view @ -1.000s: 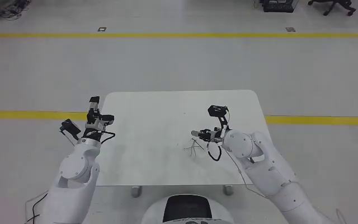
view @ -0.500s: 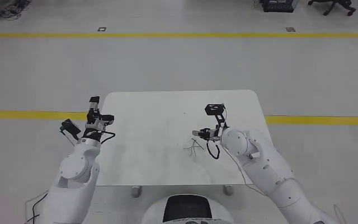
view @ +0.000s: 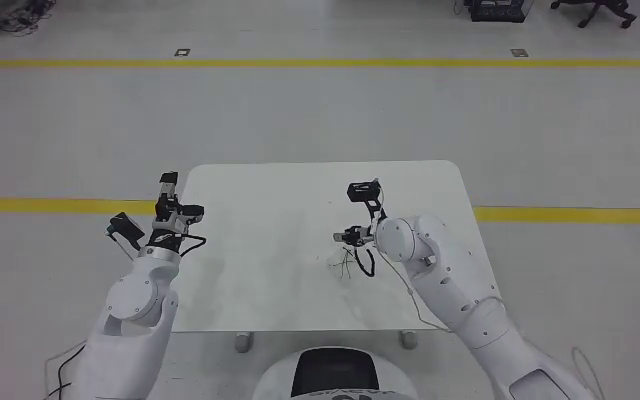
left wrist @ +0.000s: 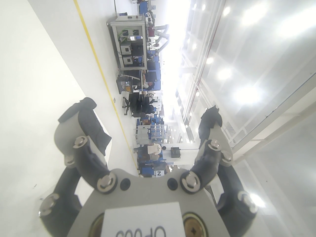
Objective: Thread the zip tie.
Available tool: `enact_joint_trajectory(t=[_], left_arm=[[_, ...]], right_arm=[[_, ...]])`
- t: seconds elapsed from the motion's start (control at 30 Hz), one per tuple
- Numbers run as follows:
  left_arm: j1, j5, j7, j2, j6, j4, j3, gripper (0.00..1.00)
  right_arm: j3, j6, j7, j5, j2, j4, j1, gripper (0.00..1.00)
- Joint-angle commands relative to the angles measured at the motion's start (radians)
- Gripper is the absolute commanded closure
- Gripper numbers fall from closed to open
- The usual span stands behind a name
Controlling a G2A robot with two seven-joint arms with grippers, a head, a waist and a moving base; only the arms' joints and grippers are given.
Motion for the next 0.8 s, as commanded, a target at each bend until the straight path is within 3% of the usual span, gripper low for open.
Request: enact_joint_trajectory(t=[0.0,0.3,0.43,0.77], left_arm=[[0.000,0.000,0.000,0.000,0.000,0.000,0.000,0.00],[0.000,0.000,0.000,0.000,0.000,0.000,0.000,0.00],[0.000,0.000,0.000,0.000,0.000,0.000,0.000,0.00],[0.000,0.000,0.000,0.000,0.000,0.000,0.000,0.00]], right_arm=[[0.000,0.000,0.000,0.000,0.000,0.000,0.000,0.00],[0.000,0.000,0.000,0.000,0.000,0.000,0.000,0.00],[-0.018,0.000,-0.038,-0.010,-0.008,0.042,0.005,0.00],[-0.106,0.000,-0.001,-0.046,-0.092,0.235,0.092,0.00]])
